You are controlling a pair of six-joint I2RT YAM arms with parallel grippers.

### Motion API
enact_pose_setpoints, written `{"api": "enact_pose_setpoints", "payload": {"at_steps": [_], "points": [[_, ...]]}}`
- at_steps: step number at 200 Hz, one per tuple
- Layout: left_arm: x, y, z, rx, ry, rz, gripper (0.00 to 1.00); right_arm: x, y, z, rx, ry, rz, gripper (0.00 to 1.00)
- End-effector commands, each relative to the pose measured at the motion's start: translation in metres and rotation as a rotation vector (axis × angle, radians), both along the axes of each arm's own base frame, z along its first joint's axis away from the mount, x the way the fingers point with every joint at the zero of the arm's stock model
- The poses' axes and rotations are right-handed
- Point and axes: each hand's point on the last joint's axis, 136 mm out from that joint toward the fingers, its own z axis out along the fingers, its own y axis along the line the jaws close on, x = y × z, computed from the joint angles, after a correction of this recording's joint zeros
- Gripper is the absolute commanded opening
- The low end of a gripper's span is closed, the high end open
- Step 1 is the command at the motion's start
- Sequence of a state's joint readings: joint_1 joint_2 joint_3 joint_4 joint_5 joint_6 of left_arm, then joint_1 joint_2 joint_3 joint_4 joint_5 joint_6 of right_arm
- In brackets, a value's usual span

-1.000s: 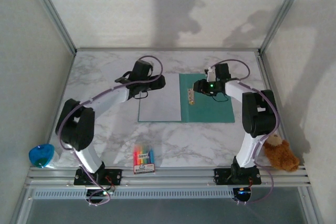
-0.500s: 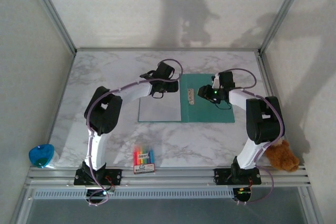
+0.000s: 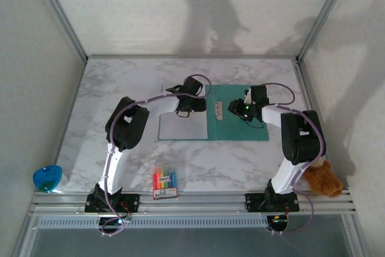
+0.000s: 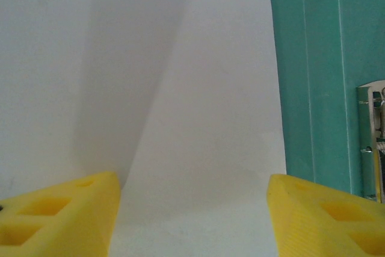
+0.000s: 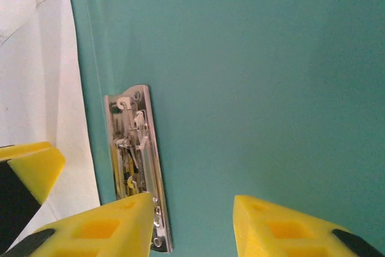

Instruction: Put the files into the folder

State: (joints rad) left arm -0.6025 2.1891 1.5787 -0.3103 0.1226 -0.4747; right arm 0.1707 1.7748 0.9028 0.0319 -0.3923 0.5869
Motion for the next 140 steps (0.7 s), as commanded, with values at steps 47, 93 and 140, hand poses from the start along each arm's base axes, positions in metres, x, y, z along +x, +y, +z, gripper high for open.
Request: {"api": "enact_pose_setpoints", "payload": {"at_steps": [47, 93, 140], "points": [[-0.014, -0.008, -0.003, -0.032, 0.042, -0.040, 0.66, -0.002, -0.006, -0.014, -0.022, 0.025, -0.047, 0.37], [-0.014, 0.008, 0.001, -0.010, 0.041, -0.008, 0.66, -0.002, -0.007, -0.015, -0.024, 0.030, -0.052, 0.37], [-0.014, 0.020, 0.001, 0.001, 0.049, 0.006, 0.66, -0.002, -0.009, -0.017, -0.031, 0.032, -0.059, 0.36]]}}
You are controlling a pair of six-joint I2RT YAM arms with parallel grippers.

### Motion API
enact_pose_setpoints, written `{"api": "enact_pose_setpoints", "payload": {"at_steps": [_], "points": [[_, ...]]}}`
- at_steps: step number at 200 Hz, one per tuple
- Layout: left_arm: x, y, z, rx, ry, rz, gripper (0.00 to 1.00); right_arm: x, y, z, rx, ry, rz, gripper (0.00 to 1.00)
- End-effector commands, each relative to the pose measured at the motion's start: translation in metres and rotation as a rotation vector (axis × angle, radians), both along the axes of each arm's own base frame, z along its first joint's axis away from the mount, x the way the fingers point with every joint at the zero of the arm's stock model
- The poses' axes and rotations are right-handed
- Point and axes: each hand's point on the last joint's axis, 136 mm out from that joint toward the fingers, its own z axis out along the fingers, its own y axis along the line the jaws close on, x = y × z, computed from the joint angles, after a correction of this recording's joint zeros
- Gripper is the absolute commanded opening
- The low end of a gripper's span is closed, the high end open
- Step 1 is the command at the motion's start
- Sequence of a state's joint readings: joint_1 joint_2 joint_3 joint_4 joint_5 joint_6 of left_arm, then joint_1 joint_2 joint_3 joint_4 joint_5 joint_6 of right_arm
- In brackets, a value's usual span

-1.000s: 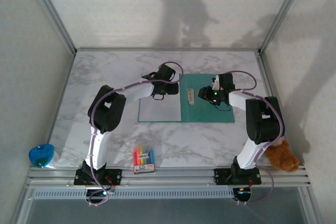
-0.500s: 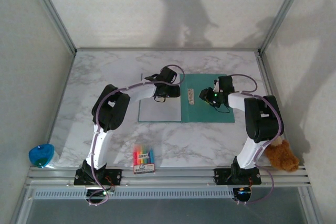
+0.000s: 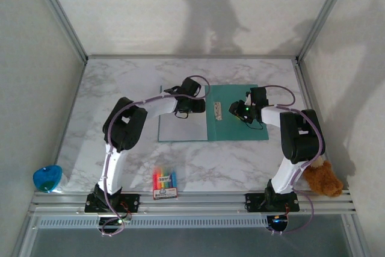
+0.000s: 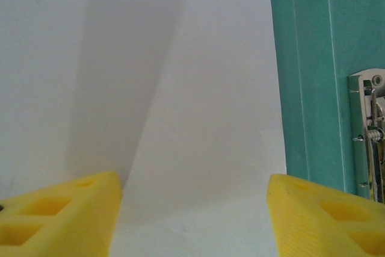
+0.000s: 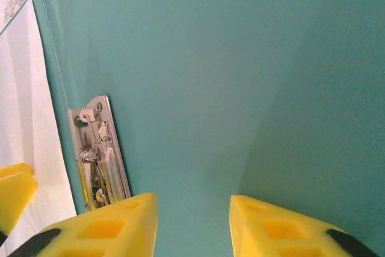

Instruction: Put the files into the folder

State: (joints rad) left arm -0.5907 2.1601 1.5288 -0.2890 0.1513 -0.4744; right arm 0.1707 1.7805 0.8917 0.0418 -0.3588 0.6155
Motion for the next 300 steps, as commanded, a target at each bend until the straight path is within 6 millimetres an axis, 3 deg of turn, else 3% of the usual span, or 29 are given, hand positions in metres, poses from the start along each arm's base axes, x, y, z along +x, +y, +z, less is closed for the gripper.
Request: {"api": "enact_pose_setpoints", "payload": {"at_steps": [1, 93, 157, 208, 300], "points": [[-0.008, 0.014, 0.002, 0.022, 0.035, 0.009, 0.66, -0.002, -0.003, -0.010, -0.017, 0.016, -0.017, 0.36], [0.000, 0.024, 0.009, 0.040, 0.027, 0.028, 0.67, -0.001, -0.002, -0.012, -0.010, 0.025, -0.015, 0.35], [0.003, 0.008, 0.023, -0.001, 0.006, -0.015, 0.67, -0.001, -0.001, -0.013, -0.003, 0.030, -0.014, 0.35], [-0.008, -0.011, 0.025, -0.024, 0.006, -0.082, 0.66, -0.001, 0.000, -0.014, 0.000, 0.035, -0.016, 0.35], [-0.033, -0.025, 0.012, -0.046, 0.058, -0.198, 0.65, -0.001, -0.001, -0.017, -0.001, 0.046, -0.021, 0.34]]}}
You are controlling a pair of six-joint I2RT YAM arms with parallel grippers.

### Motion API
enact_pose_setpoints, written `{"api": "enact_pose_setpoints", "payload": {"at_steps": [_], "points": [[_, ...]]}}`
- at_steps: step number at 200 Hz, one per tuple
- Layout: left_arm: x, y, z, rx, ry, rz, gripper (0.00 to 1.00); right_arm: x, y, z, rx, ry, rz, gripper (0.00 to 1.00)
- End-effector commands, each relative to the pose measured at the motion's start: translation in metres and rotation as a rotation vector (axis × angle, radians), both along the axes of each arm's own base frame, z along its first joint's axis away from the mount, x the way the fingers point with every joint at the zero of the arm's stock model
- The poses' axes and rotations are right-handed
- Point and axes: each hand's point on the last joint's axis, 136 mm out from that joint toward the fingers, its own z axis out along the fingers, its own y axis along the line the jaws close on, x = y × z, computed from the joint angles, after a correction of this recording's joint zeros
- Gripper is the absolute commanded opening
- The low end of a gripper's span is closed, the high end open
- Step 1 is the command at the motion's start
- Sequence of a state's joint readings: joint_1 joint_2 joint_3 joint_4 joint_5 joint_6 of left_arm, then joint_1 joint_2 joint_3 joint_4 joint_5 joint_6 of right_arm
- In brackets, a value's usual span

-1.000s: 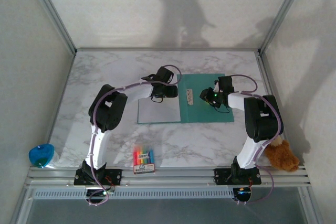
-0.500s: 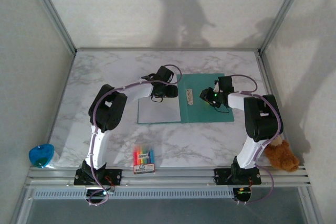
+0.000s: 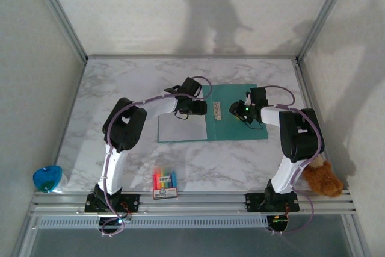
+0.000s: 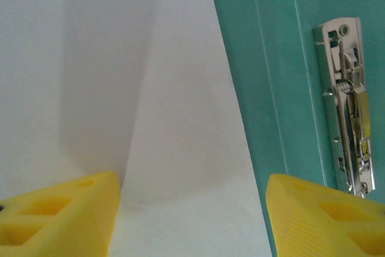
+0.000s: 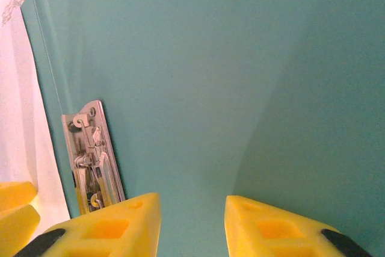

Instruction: Put the files into the folder

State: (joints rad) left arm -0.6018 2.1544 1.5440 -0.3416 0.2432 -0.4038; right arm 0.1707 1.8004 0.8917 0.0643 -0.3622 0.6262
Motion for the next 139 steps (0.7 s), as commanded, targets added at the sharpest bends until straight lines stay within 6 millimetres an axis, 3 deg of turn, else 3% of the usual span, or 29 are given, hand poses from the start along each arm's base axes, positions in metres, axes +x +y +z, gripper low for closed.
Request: {"api": "enact_pose_setpoints", "payload": {"at_steps": [1, 85, 139], "points": [[-0.016, -0.011, 0.009, -0.029, 0.016, -0.080, 0.64, -0.003, -0.002, -0.013, -0.009, 0.044, -0.015, 0.34], [-0.030, -0.011, 0.000, -0.038, 0.055, -0.126, 0.63, -0.003, 0.000, -0.013, -0.005, 0.049, -0.015, 0.33], [-0.022, 0.010, 0.002, 0.043, 0.033, -0.080, 0.63, -0.004, -0.001, -0.012, -0.007, 0.048, -0.015, 0.33]]}}
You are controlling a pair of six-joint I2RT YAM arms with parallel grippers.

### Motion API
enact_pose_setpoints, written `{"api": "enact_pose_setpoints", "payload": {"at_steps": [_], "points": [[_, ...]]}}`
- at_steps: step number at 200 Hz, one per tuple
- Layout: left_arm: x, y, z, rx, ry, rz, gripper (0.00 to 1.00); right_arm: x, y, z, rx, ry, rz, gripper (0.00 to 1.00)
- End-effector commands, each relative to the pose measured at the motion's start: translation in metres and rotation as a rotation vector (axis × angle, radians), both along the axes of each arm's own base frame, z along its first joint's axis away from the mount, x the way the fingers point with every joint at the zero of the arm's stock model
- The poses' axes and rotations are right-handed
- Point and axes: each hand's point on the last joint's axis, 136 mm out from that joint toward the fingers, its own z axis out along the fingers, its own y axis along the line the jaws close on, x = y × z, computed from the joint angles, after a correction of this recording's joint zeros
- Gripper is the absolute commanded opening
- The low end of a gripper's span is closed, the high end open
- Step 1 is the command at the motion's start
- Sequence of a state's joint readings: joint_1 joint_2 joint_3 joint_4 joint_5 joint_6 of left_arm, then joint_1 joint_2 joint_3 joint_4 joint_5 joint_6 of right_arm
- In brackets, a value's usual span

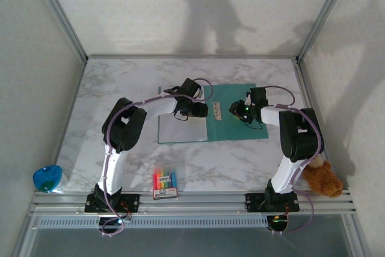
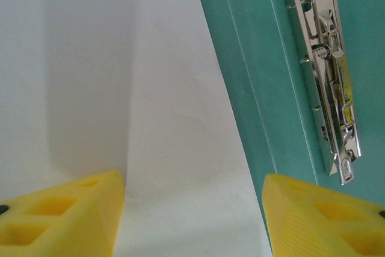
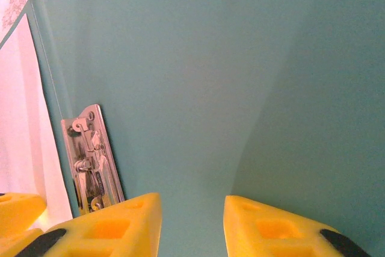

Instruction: Put the files into the folder

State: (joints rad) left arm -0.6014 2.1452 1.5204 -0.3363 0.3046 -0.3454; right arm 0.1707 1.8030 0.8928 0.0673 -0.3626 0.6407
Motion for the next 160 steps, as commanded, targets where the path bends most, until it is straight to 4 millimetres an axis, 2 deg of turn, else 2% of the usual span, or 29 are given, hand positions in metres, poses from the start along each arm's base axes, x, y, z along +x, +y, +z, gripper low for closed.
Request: {"api": "enact_pose_setpoints", "payload": {"at_steps": [1, 33, 65, 160], "points": [[-0.011, 0.016, 0.004, 0.064, 0.017, 0.001, 0.63, -0.004, -0.001, -0.012, -0.015, 0.042, -0.005, 0.33], [-0.007, 0.024, 0.007, 0.079, 0.008, 0.016, 0.63, -0.004, 0.000, -0.011, -0.011, 0.042, -0.004, 0.33], [-0.006, 0.021, 0.009, 0.064, 0.008, 0.011, 0.63, -0.005, -0.001, -0.013, -0.014, 0.046, -0.005, 0.33], [0.003, 0.031, 0.011, 0.068, -0.001, 0.065, 0.63, -0.004, 0.001, -0.013, -0.007, 0.051, 0.000, 0.33]]}}
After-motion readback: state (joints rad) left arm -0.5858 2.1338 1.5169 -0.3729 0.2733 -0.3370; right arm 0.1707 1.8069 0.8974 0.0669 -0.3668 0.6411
